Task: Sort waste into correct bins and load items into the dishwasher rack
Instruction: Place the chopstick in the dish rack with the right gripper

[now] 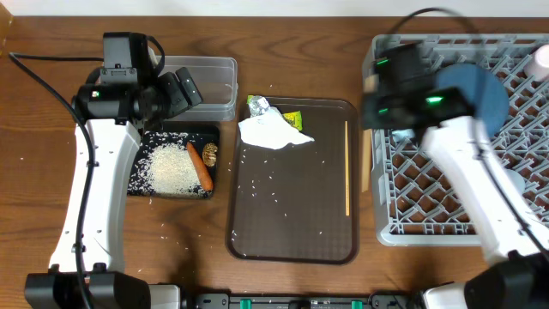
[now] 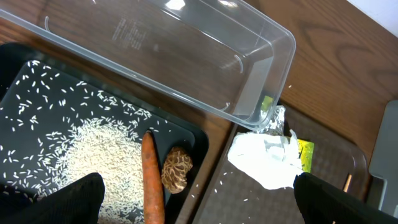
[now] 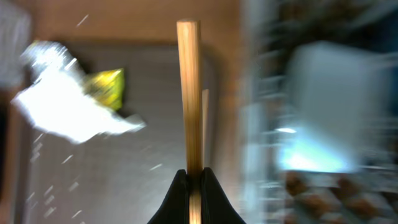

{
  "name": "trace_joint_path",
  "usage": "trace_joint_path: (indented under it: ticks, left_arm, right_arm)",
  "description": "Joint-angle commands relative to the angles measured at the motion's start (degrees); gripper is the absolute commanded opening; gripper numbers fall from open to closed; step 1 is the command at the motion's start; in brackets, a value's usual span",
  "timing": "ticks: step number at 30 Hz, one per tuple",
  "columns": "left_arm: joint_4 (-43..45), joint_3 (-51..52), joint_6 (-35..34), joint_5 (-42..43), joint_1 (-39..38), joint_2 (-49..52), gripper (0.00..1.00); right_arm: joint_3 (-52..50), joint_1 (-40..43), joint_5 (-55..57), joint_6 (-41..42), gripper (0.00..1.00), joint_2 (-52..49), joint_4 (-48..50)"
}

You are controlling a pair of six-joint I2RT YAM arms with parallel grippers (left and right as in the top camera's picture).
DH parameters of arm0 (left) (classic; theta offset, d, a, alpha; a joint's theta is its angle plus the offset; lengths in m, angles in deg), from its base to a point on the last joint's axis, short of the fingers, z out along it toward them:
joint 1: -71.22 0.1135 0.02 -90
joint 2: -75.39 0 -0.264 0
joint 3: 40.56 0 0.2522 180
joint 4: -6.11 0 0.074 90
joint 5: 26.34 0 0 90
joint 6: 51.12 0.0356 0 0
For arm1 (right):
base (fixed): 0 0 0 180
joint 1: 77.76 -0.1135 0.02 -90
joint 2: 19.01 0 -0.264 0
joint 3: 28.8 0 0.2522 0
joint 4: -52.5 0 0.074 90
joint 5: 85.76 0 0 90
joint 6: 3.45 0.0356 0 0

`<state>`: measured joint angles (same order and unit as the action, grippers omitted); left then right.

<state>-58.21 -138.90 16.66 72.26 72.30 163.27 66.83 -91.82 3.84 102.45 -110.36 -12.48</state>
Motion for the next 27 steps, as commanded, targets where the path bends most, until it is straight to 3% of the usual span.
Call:
trace_joint_path:
  ticks: [1, 4, 10, 18, 24, 27]
  left_arm:
    - [-0.04, -0.02, 0.76, -0.50, 0.24, -0.31, 0.98]
    - [-0.04, -0.02, 0.76, -0.50, 0.24, -0.31, 0.98]
    - [-0.04, -0.02, 0.76, -0.52, 0.24, -0.31, 0.98]
    - [-0.02, -0.02, 0.76, -0.50, 0.24, -0.31, 0.98]
    - [-0.02, -0.02, 0.76, -0.50, 0.24, -0.31, 0.98]
    - [-0.02, -0.02, 0.76, -0.50, 0.24, -0.31, 0.98]
  right_arm:
    - [0.59, 8.46, 2.12, -6.58, 0.01, 0.28, -0.87]
    - [0.63, 16.87, 1.62, -10.23, 0.01, 0.24, -1.36]
    - [0.55, 26.21, -0.76, -14.99, 0.01, -0.70, -3.32]
    - [0.50, 26.10, -1.86, -16.13, 0.01, -2.99, -4.35]
    - [0.57, 23.43, -11.98, -16.26, 0.01, -3.65, -4.35]
    - [0.57, 18.73, -19.12, -18.91, 0.14, -3.04, -4.55]
